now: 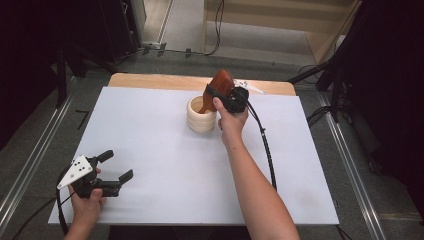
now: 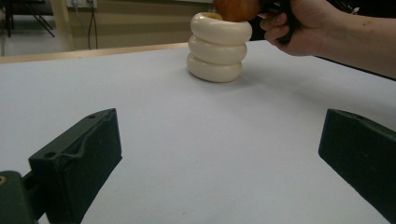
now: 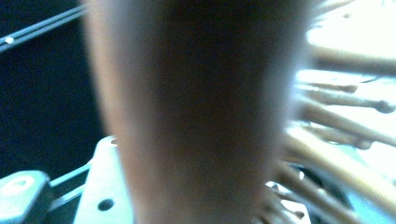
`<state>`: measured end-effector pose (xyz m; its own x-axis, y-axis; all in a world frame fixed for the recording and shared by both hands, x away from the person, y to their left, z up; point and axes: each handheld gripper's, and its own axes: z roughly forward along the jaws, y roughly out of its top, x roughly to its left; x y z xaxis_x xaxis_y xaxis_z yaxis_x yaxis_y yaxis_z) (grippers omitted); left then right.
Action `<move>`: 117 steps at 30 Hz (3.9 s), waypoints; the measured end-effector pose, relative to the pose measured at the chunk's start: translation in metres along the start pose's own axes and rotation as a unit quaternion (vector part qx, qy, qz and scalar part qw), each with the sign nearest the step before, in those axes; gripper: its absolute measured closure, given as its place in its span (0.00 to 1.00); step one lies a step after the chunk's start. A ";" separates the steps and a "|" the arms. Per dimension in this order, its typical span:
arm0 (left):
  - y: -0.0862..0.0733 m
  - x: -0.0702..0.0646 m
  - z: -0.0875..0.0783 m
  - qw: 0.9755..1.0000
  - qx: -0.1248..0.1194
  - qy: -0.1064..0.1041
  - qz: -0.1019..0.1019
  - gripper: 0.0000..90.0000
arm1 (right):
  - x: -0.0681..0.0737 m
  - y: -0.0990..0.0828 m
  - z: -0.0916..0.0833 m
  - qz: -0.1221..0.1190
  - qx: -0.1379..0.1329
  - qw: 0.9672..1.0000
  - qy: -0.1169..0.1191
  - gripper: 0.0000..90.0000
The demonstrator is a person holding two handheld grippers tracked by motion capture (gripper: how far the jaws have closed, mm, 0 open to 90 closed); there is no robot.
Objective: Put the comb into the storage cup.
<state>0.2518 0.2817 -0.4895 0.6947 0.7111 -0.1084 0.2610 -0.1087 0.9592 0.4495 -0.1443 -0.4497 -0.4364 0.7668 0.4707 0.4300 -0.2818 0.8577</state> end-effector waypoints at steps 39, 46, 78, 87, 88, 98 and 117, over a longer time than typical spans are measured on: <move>0.000 -0.001 0.000 1.000 0.002 0.002 0.005 0.00 | -0.004 0.002 -0.023 -0.026 0.025 0.999 -0.006 0.00; 0.000 -0.002 0.000 1.000 0.001 0.003 0.006 0.00 | -0.003 0.003 -0.037 -0.037 0.022 0.999 -0.005 0.00; 0.000 -0.002 0.000 1.000 0.002 0.005 0.008 0.00 | 0.013 -0.011 -0.084 -0.124 0.038 0.992 -0.001 0.00; 0.000 -0.002 0.001 1.000 0.002 0.005 0.009 0.00 | 0.007 -0.024 -0.103 -0.138 0.042 0.990 -0.005 0.00; 0.000 -0.002 0.001 1.000 0.002 0.004 0.009 0.00 | 0.006 -0.025 -0.105 -0.141 0.042 0.989 -0.005 0.00; 0.000 -0.002 0.001 1.000 0.003 0.006 0.009 0.00 | -0.001 -0.037 -0.127 -0.165 0.047 0.985 -0.005 0.00; 0.000 -0.002 0.001 1.000 0.003 0.007 0.012 0.00 | -0.017 -0.059 -0.171 -0.176 0.037 0.983 -0.032 0.00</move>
<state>0.2507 0.2793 -0.4893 0.6917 0.7175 -0.0818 0.2486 -0.1302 0.9598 0.2963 -0.2394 -0.4725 -0.5184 0.8449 0.1319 0.3188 0.0478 0.9466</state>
